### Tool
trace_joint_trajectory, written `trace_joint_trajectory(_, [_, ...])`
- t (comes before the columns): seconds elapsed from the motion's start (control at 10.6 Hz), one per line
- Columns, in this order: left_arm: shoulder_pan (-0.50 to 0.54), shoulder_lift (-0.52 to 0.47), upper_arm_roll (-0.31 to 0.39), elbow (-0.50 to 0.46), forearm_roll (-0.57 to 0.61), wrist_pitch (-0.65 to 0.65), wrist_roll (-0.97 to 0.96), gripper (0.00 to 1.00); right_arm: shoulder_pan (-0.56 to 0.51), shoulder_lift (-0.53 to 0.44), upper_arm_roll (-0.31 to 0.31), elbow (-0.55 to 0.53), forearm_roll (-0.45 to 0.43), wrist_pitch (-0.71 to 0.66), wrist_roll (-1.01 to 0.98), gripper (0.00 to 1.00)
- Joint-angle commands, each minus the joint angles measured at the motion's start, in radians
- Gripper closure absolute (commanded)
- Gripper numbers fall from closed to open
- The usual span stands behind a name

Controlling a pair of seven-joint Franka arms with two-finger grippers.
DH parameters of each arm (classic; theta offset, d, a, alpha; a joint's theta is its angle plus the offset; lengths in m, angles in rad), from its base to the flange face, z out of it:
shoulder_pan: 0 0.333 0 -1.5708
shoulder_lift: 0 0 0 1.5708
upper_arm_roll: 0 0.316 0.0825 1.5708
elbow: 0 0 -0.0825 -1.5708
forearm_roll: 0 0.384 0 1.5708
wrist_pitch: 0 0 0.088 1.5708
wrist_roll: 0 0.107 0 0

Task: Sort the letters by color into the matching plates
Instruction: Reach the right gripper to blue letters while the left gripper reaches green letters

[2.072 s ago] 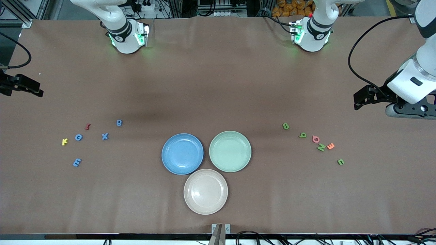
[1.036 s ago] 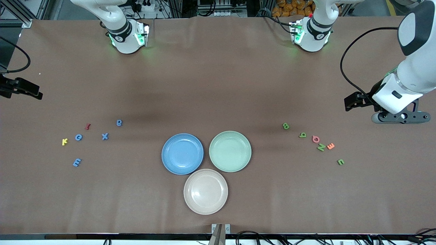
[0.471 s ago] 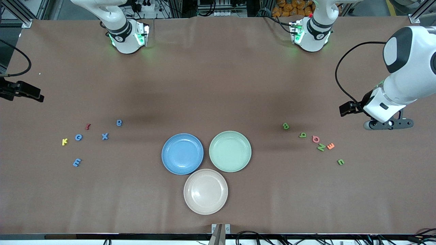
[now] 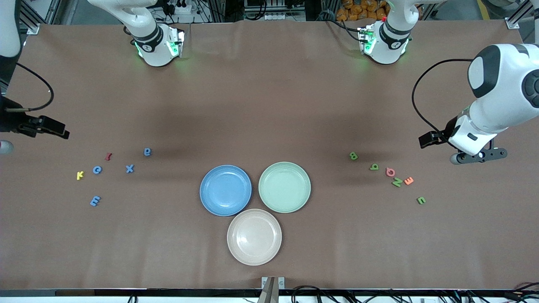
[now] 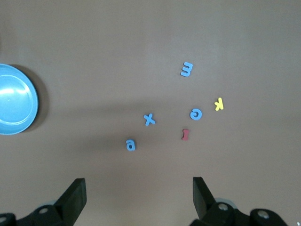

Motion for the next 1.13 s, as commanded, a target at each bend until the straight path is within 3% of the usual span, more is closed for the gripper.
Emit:
trace_joint_trajectory(0.0, [0.003,-0.027,-0.004,-0.106,0.001,0.116,-0.138,0.0,-0.019,-0.042,0.031,-0.164,0.015,0.164,0.015,0.0])
trace_joint_trajectory(0.75, [0.031,0.105,-0.002,-0.107,0.022,0.239,-0.239,0.0,-0.02,-0.022,0.097,-0.493,0.018,0.558,0.029,0.0])
trace_joint_trajectory(1.04, [0.026,0.179,-0.002,-0.082,0.026,0.295,-0.278,0.0,-0.019,-0.002,0.107,-0.544,0.018,0.597,0.029,0.0])
